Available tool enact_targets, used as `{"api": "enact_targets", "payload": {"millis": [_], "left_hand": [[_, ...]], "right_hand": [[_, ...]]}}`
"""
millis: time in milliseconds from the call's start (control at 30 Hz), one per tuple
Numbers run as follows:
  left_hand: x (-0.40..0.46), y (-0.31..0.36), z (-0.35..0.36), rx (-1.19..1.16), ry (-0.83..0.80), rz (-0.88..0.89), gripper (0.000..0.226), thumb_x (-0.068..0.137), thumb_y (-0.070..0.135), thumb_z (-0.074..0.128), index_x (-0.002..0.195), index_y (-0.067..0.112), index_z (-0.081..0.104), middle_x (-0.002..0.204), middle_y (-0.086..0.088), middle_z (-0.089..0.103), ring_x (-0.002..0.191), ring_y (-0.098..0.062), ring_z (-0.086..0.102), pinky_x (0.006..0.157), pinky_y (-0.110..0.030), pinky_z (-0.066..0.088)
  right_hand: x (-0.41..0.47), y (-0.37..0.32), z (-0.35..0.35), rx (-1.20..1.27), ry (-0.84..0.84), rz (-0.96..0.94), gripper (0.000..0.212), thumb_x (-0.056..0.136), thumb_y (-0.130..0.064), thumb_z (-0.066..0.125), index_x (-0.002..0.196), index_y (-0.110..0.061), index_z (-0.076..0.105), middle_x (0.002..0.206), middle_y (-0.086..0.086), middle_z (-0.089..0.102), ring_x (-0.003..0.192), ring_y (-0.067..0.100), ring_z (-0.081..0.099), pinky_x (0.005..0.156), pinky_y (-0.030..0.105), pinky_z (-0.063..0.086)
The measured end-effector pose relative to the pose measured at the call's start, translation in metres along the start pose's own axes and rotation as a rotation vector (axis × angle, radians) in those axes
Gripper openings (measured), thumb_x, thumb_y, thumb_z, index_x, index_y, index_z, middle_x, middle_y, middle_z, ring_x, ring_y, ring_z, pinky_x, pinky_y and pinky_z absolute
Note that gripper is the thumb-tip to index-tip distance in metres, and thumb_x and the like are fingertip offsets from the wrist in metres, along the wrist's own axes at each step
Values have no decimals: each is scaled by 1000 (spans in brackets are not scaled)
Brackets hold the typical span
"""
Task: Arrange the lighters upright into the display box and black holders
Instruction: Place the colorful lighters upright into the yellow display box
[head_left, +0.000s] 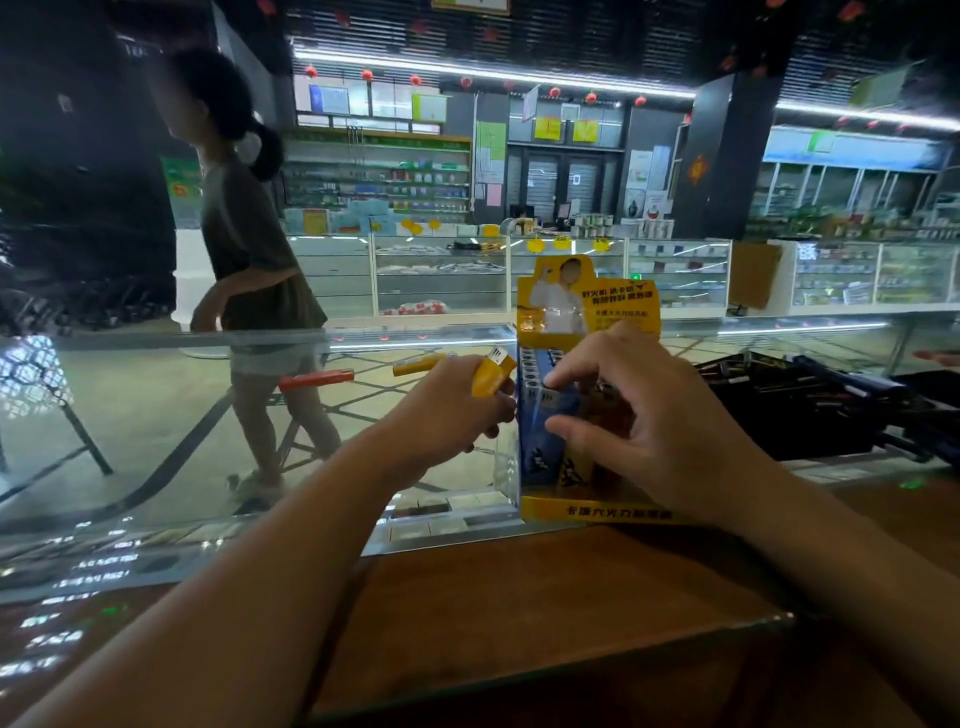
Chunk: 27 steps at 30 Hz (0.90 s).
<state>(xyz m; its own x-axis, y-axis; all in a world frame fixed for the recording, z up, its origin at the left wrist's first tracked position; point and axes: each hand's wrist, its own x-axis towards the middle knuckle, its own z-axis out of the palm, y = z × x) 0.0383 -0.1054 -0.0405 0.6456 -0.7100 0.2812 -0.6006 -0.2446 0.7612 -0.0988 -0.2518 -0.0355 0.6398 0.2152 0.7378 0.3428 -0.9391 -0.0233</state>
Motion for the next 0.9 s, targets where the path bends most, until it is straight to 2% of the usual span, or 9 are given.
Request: {"api": "enact_targets", "payload": {"millis": [133, 333, 400, 467, 533, 633, 767, 833, 900], "left_hand": [[-1, -1, 0, 9, 12, -2, 5, 95, 11, 60, 95, 8, 65, 91, -17, 68, 79, -27, 64, 60, -29, 49], [0, 6, -3, 63, 163, 85, 11, 92, 11, 61, 93, 5, 71, 85, -10, 70, 78, -26, 64, 70, -35, 51], [0, 13, -3, 95, 232, 138, 11, 93, 13, 61, 89, 7, 69, 80, -4, 67, 72, -22, 61, 63, -29, 48], [0, 20, -4, 85, 306, 166, 10, 93, 15, 61, 86, 11, 67, 77, -1, 65, 70, -19, 59, 63, -30, 46], [-1, 25, -6, 1, 344, 206, 7, 91, 16, 64, 85, 17, 67, 79, -4, 68, 75, -25, 64, 70, -41, 51], [-5, 32, -7, -74, 346, 270, 9, 90, 17, 67, 83, 19, 63, 75, -3, 67, 75, -28, 64, 75, -54, 53], [-7, 35, -6, -101, 340, 322, 14, 89, 13, 65, 79, 10, 57, 64, -5, 56, 71, -33, 58, 70, -58, 51], [-5, 34, -7, -97, 337, 350, 18, 90, 18, 64, 76, 14, 54, 61, 1, 51, 66, -30, 55, 66, -54, 53], [-5, 34, -8, -88, 322, 351, 24, 91, 22, 67, 72, 21, 52, 59, 11, 49, 58, -15, 49, 61, -38, 48]], "right_hand": [[-1, 1, 8, -84, -18, -18, 24, 88, -40, 59, 105, -23, 59, 103, -11, 55, 102, 10, 44, 84, 25, 32], [-5, 0, 10, -158, 12, 51, 23, 91, -45, 51, 110, -34, 58, 117, -10, 47, 112, 13, 38, 88, 36, 29], [-1, 0, 6, -142, 36, 62, 24, 93, -47, 49, 109, -33, 62, 116, -10, 49, 111, 13, 40, 89, 38, 30], [9, 4, 0, -65, 68, 114, 28, 93, -49, 47, 109, -31, 63, 110, -15, 52, 108, 8, 43, 89, 39, 33], [23, 10, -6, 41, 77, 171, 33, 92, -53, 48, 114, -32, 61, 102, -23, 54, 101, -1, 45, 84, 34, 34], [49, 16, -10, 175, 37, 219, 36, 89, -56, 54, 118, -35, 56, 99, -23, 58, 95, 3, 50, 78, 30, 40], [66, 13, -4, 229, 36, 166, 16, 90, -47, 62, 101, -36, 60, 92, -24, 58, 93, 2, 50, 79, 21, 39], [67, 13, -2, 261, 76, 151, 8, 90, -39, 65, 94, -32, 62, 90, -23, 57, 91, 0, 48, 77, 9, 34], [66, 14, 0, 340, 115, 180, 9, 88, -38, 64, 90, -29, 63, 88, -18, 59, 88, 1, 51, 74, 5, 34]]}}
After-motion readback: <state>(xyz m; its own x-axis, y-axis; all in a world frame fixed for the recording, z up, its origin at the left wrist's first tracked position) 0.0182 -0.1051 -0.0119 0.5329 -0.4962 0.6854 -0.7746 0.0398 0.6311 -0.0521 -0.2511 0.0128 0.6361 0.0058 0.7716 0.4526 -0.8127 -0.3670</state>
